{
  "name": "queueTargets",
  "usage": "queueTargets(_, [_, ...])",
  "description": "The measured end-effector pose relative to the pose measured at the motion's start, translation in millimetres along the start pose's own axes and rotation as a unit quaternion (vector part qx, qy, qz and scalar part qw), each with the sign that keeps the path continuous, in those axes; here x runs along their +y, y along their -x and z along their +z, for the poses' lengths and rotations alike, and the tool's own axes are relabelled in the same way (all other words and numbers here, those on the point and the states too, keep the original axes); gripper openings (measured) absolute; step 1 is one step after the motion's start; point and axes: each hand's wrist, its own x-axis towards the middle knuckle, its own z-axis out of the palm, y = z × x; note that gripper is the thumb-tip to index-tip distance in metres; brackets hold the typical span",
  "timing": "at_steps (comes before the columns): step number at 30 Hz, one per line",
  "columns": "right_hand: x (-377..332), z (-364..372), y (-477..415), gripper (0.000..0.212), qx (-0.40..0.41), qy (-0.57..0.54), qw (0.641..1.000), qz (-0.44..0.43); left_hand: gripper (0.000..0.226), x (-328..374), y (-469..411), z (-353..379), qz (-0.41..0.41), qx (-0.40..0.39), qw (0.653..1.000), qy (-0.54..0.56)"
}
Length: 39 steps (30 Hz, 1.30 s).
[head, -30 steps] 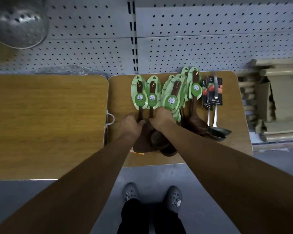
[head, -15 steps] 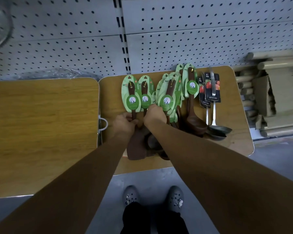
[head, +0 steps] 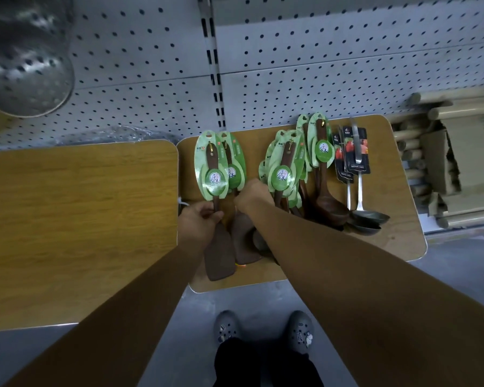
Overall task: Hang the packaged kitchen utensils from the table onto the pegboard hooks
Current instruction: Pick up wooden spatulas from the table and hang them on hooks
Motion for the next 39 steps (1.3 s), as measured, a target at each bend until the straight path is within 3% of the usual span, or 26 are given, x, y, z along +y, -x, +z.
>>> queueTargets(4, [-6, -10, 8, 0.029, -0.051, -0.045, 0.997, -0.037, 0.021, 8, 17, -13, 0.001, -0.009, 0.998, 0.067])
queueTargets(8, [-9, -20, 23, 0.008, -0.034, -0.171, 0.983, -0.050, 0.026, 15, 31, -37, 0.023, -0.009, 0.998, 0.066])
queueTargets(11, [-13, -29, 36, 0.006, -0.031, -0.227, 0.972, -0.043, 0.025, 27, 42, -55, 0.030, 0.001, 0.996, 0.081])
queueTargets(17, [9, -76, 92, 0.025, -0.040, -0.282, 0.958, -0.028, 0.028, 66, 73, -68, 0.025, 0.001, 0.992, 0.125])
queueTargets(24, [54, -142, 171, 0.012, -0.052, -0.354, 0.934, 0.017, 0.028, 105, 118, -66, 0.028, -0.062, 0.988, 0.141])
queueTargets(35, [120, -209, 276, 0.008, 0.031, -0.415, 0.909, -0.003, 0.025, 165, 202, -56, 0.095, -0.149, 0.975, 0.135])
queueTargets(39, [147, -225, 307, 0.008, 0.080, -0.439, 0.895, -0.010, 0.034, 179, 225, -41, 0.104, -0.187, 0.967, 0.138])
